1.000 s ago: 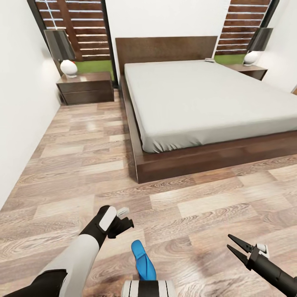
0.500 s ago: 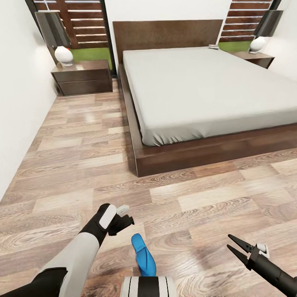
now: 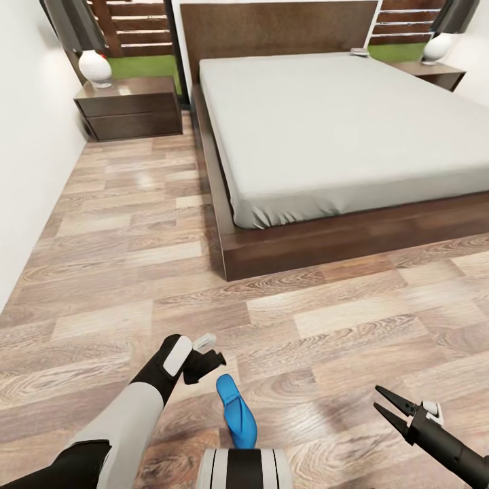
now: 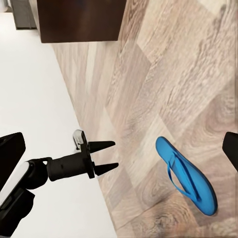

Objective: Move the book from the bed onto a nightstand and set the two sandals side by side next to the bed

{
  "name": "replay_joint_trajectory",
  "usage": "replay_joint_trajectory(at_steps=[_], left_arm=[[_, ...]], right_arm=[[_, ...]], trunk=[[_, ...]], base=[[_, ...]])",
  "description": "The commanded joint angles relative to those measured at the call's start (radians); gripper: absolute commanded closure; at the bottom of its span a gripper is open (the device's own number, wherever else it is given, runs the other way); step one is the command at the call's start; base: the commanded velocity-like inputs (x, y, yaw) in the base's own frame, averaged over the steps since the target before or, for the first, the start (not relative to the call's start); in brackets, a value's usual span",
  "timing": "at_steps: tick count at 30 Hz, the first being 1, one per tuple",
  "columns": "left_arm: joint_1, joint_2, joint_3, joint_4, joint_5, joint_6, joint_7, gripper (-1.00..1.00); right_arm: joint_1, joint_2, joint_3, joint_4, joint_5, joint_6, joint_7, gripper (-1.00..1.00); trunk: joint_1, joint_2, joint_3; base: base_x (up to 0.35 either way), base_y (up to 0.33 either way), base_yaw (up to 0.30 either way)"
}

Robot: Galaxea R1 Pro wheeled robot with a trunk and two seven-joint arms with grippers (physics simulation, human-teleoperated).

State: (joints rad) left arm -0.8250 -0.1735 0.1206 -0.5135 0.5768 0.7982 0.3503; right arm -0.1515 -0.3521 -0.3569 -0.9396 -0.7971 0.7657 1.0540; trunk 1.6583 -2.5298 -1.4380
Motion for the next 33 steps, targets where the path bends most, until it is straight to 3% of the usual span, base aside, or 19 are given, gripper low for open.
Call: replay_joint_trajectory(at_steps=[1, 33], left_arm=[[0.0, -0.001, 0.005, -0.002, 0.011, 0.003, 0.008, -1.0], [0.0, -0.001, 0.005, -0.002, 0.011, 0.002, 0.001, -1.0]], right_arm=[[0.0, 0.0, 0.0, 0.0, -0.004, 0.006, 0.001, -1.0], [0.0, 0.001, 0.001, 0.0, -0.004, 0.006, 0.001, -1.0]], trunk=[[0.0, -0.001, -0.005], [0.015, -0.008, -0.128]], base=[[0.0, 0.0, 0.0], [0.0, 0.0, 0.0]])
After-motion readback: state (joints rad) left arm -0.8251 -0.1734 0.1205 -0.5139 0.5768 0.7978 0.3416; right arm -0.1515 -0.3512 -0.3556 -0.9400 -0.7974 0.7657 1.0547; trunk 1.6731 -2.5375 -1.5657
